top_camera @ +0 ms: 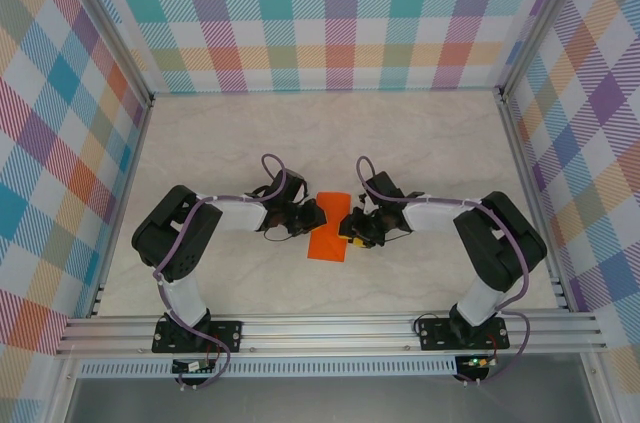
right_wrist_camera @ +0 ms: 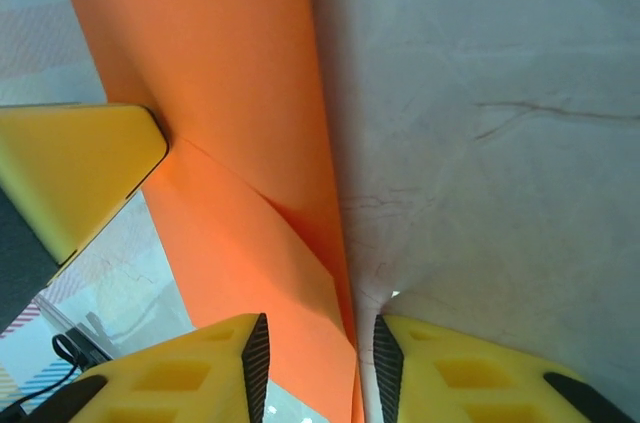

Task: Fold a paper plane with a square sheet of paper (pick it up from the middle)
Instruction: First fold the triangle in half at the center of the table, then turn over the paper at the center of the table.

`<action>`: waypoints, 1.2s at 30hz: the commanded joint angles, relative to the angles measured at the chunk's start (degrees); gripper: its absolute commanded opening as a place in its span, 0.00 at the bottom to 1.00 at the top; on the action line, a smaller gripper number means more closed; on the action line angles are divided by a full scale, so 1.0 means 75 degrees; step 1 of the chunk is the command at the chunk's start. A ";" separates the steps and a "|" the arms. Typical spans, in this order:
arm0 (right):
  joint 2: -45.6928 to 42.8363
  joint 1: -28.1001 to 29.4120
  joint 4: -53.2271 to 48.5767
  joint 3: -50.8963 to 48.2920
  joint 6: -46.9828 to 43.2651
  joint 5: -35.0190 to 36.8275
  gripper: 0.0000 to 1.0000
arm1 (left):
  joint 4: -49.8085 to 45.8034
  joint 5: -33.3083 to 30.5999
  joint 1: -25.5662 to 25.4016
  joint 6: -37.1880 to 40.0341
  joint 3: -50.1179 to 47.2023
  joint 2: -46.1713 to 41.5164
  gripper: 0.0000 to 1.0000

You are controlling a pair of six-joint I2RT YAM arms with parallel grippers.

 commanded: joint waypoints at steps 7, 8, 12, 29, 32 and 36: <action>0.0391 0.0015 0.1123 0.0087 0.0235 -0.0444 0.32 | -0.0460 -0.0202 -0.0041 -0.0042 0.0116 0.0010 0.13; 0.0373 0.0006 0.1206 0.0059 0.0247 -0.0468 0.32 | -0.0460 -0.0220 -0.0041 -0.0045 0.0115 0.0007 0.13; 0.0292 0.0006 0.1451 -0.0059 0.0213 -0.0481 0.32 | -0.0406 -0.0206 -0.0041 -0.0106 0.0093 -0.0039 0.13; -0.0135 -0.0024 0.1605 -0.0396 -0.0123 -0.0644 0.12 | -0.0463 -0.0833 -0.0040 -0.0458 -0.0081 -0.1293 0.20; -0.0257 -0.0024 0.1405 -0.0289 -0.0243 -0.0657 0.08 | -0.0807 -0.1136 -0.0039 -0.0395 -0.0191 -0.1878 0.23; -0.0512 -0.0030 0.0966 -0.0156 -0.0457 -0.0640 0.03 | -0.1454 -0.1713 -0.0029 -0.0256 -0.0430 -0.2886 0.27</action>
